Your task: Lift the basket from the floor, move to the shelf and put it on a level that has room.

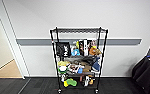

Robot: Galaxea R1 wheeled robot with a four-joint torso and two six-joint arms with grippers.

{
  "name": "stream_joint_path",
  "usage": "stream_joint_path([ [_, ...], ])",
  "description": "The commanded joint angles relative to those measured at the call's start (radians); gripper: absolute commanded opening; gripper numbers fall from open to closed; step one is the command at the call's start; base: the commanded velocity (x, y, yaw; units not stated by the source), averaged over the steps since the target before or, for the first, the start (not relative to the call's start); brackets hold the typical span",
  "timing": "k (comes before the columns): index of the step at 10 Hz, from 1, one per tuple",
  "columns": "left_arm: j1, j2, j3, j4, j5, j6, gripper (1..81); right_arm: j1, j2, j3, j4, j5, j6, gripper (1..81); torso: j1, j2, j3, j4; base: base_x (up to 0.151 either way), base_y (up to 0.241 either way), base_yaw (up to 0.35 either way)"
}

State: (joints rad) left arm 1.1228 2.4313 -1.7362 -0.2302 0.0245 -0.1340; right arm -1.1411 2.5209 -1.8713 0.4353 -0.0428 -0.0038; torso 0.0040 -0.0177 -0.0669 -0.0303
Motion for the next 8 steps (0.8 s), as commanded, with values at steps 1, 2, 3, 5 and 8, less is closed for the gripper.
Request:
stream_joint_path([
  [1,-0.097,-0.021,0.032,0.006,0.026,-0.001,1.0,0.092,-0.018,0.046,-0.007,-0.042,-0.001,1.0,0.0,0.0,0.0,0.0,0.102,0.0,0.0],
  [2,-0.094,-0.021,0.032,0.006,0.026,-0.001,1.0,0.092,-0.017,0.044,-0.007,-0.042,-0.001,1.0,0.0,0.0,0.0,0.0,0.102,0.0,0.0],
  [3,-0.093,-0.021,0.032,0.006,0.026,-0.001,1.0,0.092,-0.017,0.048,-0.009,-0.042,-0.001,1.0,0.0,0.0,0.0,0.0,0.102,0.0,0.0],
  [5,-0.093,-0.021,0.032,0.008,0.026,-0.001,1.0,0.088,-0.015,0.049,-0.009,-0.042,-0.002,1.0,0.0,0.0,0.0,0.0,0.102,0.0,0.0],
  [8,-0.09,-0.02,0.032,0.006,0.026,-0.001,1.0,0.088,-0.015,0.054,-0.009,-0.042,-0.002,1.0,0.0,0.0,0.0,0.0,0.102,0.0,0.0],
])
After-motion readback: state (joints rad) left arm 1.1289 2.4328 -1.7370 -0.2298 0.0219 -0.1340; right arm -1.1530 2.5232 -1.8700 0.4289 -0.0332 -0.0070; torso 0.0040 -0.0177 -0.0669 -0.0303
